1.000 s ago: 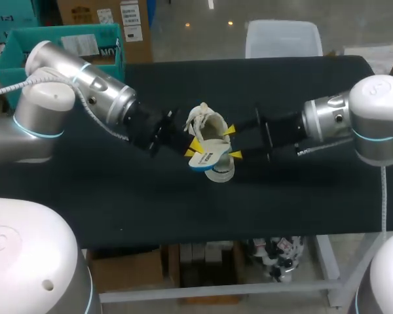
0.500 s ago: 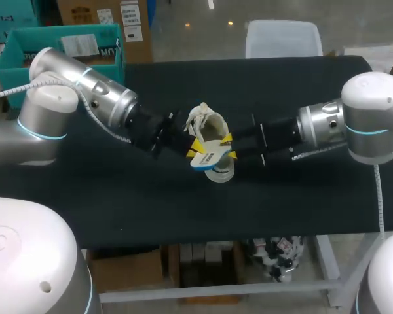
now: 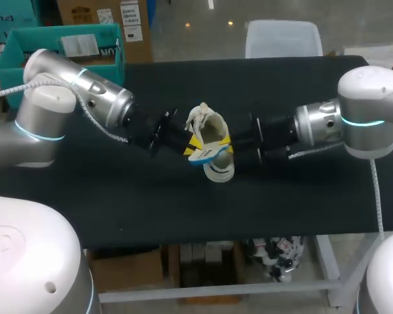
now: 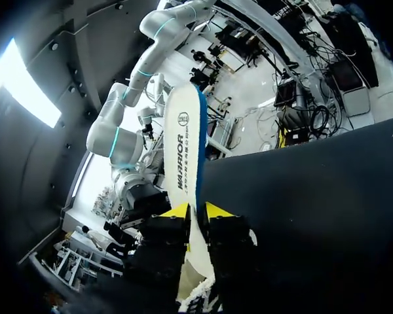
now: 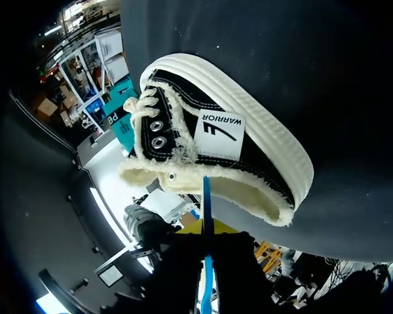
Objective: Open the shoe tongue, take the insole out of the shoe, put the insole back into the shoe, and pack the shoe into the shoebox
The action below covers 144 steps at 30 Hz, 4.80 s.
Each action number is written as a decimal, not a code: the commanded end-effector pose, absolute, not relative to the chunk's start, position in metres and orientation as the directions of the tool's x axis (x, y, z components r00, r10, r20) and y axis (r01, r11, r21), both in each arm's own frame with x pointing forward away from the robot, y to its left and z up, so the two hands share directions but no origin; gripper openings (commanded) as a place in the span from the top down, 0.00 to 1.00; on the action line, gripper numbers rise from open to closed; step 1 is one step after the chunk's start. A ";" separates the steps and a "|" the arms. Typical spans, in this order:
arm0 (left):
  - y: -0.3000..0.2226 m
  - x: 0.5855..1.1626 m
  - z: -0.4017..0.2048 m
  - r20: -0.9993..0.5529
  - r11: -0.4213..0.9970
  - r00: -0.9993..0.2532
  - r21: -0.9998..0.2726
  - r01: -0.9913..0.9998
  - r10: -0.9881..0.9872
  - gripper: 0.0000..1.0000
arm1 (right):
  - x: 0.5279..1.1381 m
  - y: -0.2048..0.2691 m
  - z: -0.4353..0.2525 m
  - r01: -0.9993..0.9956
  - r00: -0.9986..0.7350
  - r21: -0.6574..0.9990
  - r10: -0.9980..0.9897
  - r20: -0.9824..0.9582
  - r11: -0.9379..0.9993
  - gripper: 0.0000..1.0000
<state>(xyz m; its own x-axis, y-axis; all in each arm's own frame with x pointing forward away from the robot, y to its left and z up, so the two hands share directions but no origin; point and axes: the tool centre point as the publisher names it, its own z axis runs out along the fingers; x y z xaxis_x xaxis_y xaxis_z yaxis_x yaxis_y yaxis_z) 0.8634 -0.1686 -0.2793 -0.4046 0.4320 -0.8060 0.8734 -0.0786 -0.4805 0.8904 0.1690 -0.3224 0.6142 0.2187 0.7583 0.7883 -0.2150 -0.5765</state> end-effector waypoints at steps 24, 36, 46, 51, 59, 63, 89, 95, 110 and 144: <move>-0.176 0.886 -0.320 -0.761 0.106 -0.577 -0.574 0.812 0.296 0.58 | 0.894 0.170 -0.330 0.793 0.606 -0.580 0.135 0.784 -0.187 1.00; -0.181 0.912 -0.324 -0.749 0.132 -0.605 -0.594 0.794 0.271 1.00 | 0.893 0.169 -0.329 0.791 0.609 -0.585 0.129 0.783 -0.178 1.00; -0.190 0.918 -0.324 -0.748 0.118 -0.600 -0.594 0.796 0.282 1.00 | 0.897 0.165 -0.337 0.786 0.614 -0.592 0.114 0.781 -0.181 1.00; -0.189 0.921 -0.326 -0.748 0.123 -0.596 -0.589 0.799 0.292 1.00 | 0.904 0.165 -0.341 0.785 0.615 -0.593 0.112 0.781 -0.177 1.00; -0.189 0.928 -0.335 -0.735 0.134 -0.601 -0.593 0.794 0.315 1.00 | 0.920 0.169 -0.347 0.787 0.613 -0.592 0.116 0.782 -0.172 1.00; -0.190 0.935 -0.338 -0.725 0.137 -0.610 -0.601 0.787 0.321 1.00 | 0.924 0.171 -0.349 0.785 0.616 -0.596 0.117 0.779 -0.166 1.00; -0.189 0.938 -0.337 -0.713 0.157 -0.616 -0.603 0.782 0.335 1.00 | 0.896 0.161 -0.326 0.802 0.588 -0.557 0.122 0.800 -0.215 0.24; -0.189 0.936 -0.335 -0.715 0.158 -0.614 -0.600 0.784 0.334 1.00 | 0.896 0.163 -0.326 0.805 0.585 -0.556 0.125 0.801 -0.207 0.61; -0.187 0.920 -0.317 -0.740 0.141 -0.581 -0.571 0.809 0.339 0.39 | 0.897 0.166 -0.329 0.812 0.577 -0.547 0.130 0.807 -0.204 1.00; -0.199 0.942 -0.338 -0.703 0.148 -0.589 -0.585 0.798 0.398 1.00 | 0.918 0.173 -0.351 0.789 0.606 -0.579 0.110 0.788 -0.204 1.00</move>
